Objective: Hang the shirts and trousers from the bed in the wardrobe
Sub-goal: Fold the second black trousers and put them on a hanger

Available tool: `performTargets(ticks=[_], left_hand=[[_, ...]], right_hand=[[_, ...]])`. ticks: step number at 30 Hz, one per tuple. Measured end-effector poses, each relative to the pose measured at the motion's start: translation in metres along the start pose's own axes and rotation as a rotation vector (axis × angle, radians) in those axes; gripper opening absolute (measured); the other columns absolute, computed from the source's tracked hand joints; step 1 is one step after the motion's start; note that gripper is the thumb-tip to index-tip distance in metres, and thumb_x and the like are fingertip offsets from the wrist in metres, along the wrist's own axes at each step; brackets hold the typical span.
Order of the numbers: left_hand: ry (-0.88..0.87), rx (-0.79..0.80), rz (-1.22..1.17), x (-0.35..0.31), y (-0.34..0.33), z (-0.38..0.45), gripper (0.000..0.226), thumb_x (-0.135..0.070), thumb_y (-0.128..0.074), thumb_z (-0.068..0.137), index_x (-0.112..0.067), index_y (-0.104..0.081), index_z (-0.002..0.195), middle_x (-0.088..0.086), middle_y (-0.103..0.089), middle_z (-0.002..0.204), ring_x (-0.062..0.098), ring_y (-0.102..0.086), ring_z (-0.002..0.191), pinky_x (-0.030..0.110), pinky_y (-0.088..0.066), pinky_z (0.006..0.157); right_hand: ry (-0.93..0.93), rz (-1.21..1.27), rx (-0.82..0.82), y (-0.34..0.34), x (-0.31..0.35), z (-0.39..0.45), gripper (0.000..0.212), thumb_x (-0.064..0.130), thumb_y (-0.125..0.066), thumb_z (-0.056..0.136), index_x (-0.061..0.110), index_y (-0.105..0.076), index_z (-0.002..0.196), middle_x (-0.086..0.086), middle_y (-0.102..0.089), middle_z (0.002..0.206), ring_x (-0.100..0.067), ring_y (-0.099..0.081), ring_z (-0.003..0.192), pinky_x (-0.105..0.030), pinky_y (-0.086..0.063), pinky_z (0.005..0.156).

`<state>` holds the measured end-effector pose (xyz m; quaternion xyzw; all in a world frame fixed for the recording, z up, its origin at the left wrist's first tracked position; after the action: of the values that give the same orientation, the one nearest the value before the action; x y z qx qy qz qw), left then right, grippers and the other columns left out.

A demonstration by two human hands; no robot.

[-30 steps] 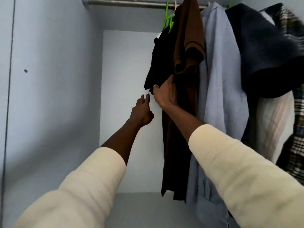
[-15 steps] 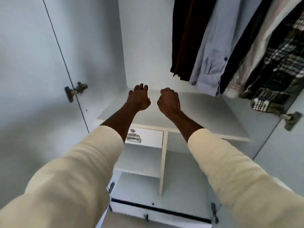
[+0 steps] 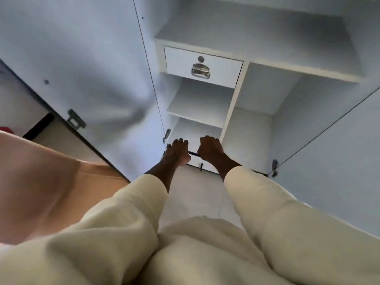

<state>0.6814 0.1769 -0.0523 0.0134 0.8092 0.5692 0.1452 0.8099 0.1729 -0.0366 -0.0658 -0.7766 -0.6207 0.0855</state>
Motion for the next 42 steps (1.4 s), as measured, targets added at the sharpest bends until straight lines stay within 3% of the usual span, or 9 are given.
performTargets(ticks=[5, 9, 12, 16, 23, 26, 32, 36, 42], left_hand=[[0.197, 0.316, -0.069, 0.070, -0.101, -0.113, 0.048, -0.015, -0.051, 0.090, -0.007, -0.045, 0.136, 0.014, -0.044, 0.140, 0.034, -0.040, 0.132, 0.049, -0.040, 0.103], [0.275, 0.417, -0.158, 0.100, -0.143, -0.175, 0.044, -0.015, -0.049, 0.089, -0.007, -0.045, 0.132, 0.014, -0.047, 0.136, 0.034, -0.042, 0.129, 0.049, -0.039, 0.103], [0.365, 0.450, -0.232, 0.116, -0.166, -0.223, 0.053, -0.018, -0.047, 0.092, -0.009, -0.037, 0.144, 0.012, -0.041, 0.146, 0.032, -0.037, 0.135, 0.048, -0.035, 0.109], [0.556, 0.400, -0.300, 0.143, -0.174, -0.272, 0.050, -0.020, -0.041, 0.097, -0.013, -0.037, 0.146, 0.009, -0.040, 0.150, 0.028, -0.039, 0.137, 0.047, -0.030, 0.111], [0.848, 0.166, -0.490, 0.164, -0.177, -0.358, 0.037, -0.012, -0.047, 0.089, -0.005, -0.055, 0.124, 0.017, -0.058, 0.128, 0.032, -0.056, 0.115, 0.039, -0.050, 0.091], [0.936, 0.162, -0.484, 0.171, -0.192, -0.398, 0.034, -0.014, -0.049, 0.088, -0.006, -0.059, 0.119, 0.015, -0.061, 0.125, 0.032, -0.057, 0.112, 0.037, -0.048, 0.089], [1.043, 0.122, -0.522, 0.209, -0.209, -0.453, 0.032, -0.015, -0.049, 0.087, -0.008, -0.060, 0.115, 0.015, -0.061, 0.126, 0.034, -0.056, 0.116, 0.037, -0.046, 0.094], [1.058, 0.075, -0.564, 0.259, -0.217, -0.495, 0.027, -0.013, -0.049, 0.086, -0.008, -0.060, 0.111, 0.016, -0.062, 0.121, 0.034, -0.058, 0.111, 0.036, -0.046, 0.089], [1.215, -0.058, -0.665, 0.375, -0.220, -0.620, 0.014, -0.011, -0.051, 0.087, -0.013, -0.059, 0.098, 0.014, -0.064, 0.114, 0.033, -0.060, 0.103, 0.032, -0.043, 0.081]], right_hand=[[-0.008, 0.044, 0.297, -0.101, 0.051, -0.082, 0.029, 0.013, -0.051, 0.090, 0.004, -0.061, 0.115, -0.017, -0.060, 0.127, -0.035, -0.056, 0.119, -0.035, -0.042, 0.098], [0.048, 0.005, 0.438, -0.153, 0.083, -0.122, 0.029, 0.012, -0.050, 0.091, 0.004, -0.059, 0.118, -0.016, -0.059, 0.129, -0.035, -0.056, 0.117, -0.036, -0.043, 0.097], [0.130, -0.037, 0.533, -0.178, 0.111, -0.151, 0.028, 0.012, -0.050, 0.091, 0.003, -0.058, 0.117, -0.016, -0.059, 0.128, -0.035, -0.057, 0.116, -0.035, -0.044, 0.094], [0.287, -0.080, 0.605, -0.198, 0.147, -0.168, 0.029, 0.014, -0.049, 0.091, 0.005, -0.056, 0.117, -0.017, -0.057, 0.130, -0.035, -0.056, 0.118, -0.035, -0.045, 0.095], [0.503, -0.067, 0.526, -0.222, 0.199, -0.209, 0.024, 0.014, -0.050, 0.093, 0.002, -0.058, 0.113, -0.018, -0.060, 0.121, -0.036, -0.058, 0.112, -0.034, -0.046, 0.090], [0.560, -0.057, 0.550, -0.235, 0.226, -0.242, 0.018, 0.011, -0.053, 0.092, 0.001, -0.061, 0.104, -0.018, -0.064, 0.110, -0.034, -0.063, 0.102, -0.032, -0.048, 0.081], [0.692, -0.155, 0.568, -0.253, 0.284, -0.268, 0.017, 0.008, -0.046, 0.092, 0.005, -0.061, 0.100, -0.012, -0.062, 0.103, -0.030, -0.061, 0.098, -0.036, -0.050, 0.081], [0.736, -0.184, 0.521, -0.277, 0.348, -0.290, 0.019, 0.004, -0.046, 0.088, 0.004, -0.063, 0.095, -0.015, -0.066, 0.095, -0.036, -0.064, 0.088, -0.038, -0.051, 0.068], [0.836, -0.335, 0.552, -0.321, 0.489, -0.360, 0.023, 0.004, -0.048, 0.085, 0.003, -0.064, 0.102, -0.017, -0.067, 0.104, -0.036, -0.065, 0.090, -0.036, -0.053, 0.070]])
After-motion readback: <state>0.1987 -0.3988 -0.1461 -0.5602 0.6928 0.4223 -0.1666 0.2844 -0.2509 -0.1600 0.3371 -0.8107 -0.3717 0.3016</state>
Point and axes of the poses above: each hand's wrist, its own z-axis towards the middle knuckle, its own y-axis out of the back of the hand, x = y × z, the point moved 3 cm from there along z, towards the middle knuckle
